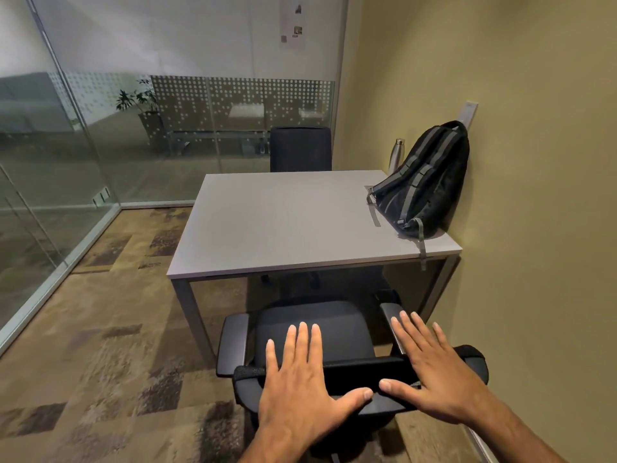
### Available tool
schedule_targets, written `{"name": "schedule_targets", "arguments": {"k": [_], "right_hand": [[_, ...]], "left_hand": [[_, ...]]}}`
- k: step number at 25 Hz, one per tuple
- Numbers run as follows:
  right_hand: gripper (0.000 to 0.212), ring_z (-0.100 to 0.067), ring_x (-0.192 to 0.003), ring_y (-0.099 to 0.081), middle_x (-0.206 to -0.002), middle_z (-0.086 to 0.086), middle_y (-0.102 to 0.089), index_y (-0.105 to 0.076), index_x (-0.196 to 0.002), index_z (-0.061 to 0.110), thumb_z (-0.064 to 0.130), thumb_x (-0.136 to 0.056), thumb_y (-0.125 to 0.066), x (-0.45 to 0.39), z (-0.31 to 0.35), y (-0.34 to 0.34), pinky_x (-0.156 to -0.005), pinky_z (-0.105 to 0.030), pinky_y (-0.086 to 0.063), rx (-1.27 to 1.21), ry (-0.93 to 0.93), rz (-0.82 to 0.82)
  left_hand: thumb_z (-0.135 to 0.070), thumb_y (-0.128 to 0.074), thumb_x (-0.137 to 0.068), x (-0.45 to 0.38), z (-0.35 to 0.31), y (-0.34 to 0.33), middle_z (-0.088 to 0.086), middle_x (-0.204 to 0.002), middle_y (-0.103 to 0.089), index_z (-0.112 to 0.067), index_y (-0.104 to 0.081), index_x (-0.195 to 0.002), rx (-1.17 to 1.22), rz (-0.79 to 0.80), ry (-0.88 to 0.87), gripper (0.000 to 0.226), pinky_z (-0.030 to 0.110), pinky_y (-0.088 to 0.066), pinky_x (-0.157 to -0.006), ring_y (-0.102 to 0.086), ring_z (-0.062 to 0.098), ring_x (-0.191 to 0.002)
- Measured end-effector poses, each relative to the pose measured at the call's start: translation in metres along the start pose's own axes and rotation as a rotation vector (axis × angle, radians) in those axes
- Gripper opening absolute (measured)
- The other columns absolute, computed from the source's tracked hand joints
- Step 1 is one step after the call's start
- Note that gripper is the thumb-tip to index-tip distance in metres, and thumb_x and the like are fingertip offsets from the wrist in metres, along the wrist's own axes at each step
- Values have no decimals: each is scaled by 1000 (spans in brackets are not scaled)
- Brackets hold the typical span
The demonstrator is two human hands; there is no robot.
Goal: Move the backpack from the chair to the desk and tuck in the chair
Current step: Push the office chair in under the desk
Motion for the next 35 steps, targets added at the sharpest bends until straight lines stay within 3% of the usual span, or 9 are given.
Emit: {"name": "schedule_targets", "arguments": {"k": [6,12,17,22,35], "right_hand": [[115,-10,-149,39,-164,7,36,29,-155,33,104,-70,-5,-17,-19,7,-127,-44,19,-23,31,-45],[120,-10,-147,41,-166,5,34,27,-157,29,105,-69,-6,-34,-36,12,-128,-46,15,-45,68,-84],[122,-9,-146,42,-168,3,30,22,-160,29,105,-69,-10,-54,-45,20,-126,-44,20,-96,90,-140],[124,-14,-153,31,-170,1,25,18,-161,26,105,-70,-12,-80,-39,25,-126,-45,18,-81,125,-160],[125,-15,-154,30,-170,1,25,16,-162,24,105,-71,-12,-199,-67,46,-121,-42,24,-76,95,-225]], "left_hand": [[-109,-3,-58,-22,-11,0,0,-169,23,-25,29,-151,-24,-42,16,130,54,14,-125,29,19,-152],[-110,-8,-58,-38,-20,3,-3,-170,20,-23,16,-160,-33,-77,58,136,51,12,-126,25,15,-153],[-110,-10,-59,-57,-23,10,-3,-170,17,-24,14,-161,-39,-94,79,135,48,14,-126,24,14,-153],[-110,-10,-58,-74,-10,15,0,-172,11,-22,8,-162,-35,-78,102,138,50,9,-127,20,15,-155],[-111,-12,-56,-196,15,29,0,-172,7,-22,4,-162,-23,-98,110,140,53,5,-128,15,15,-156]]}}
Point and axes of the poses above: each hand's wrist, its own x-axis away from the middle knuckle, its own y-axis out of the back of the hand, z = x × y, the point moved 8 cm from there along -x, towards the middle knuckle
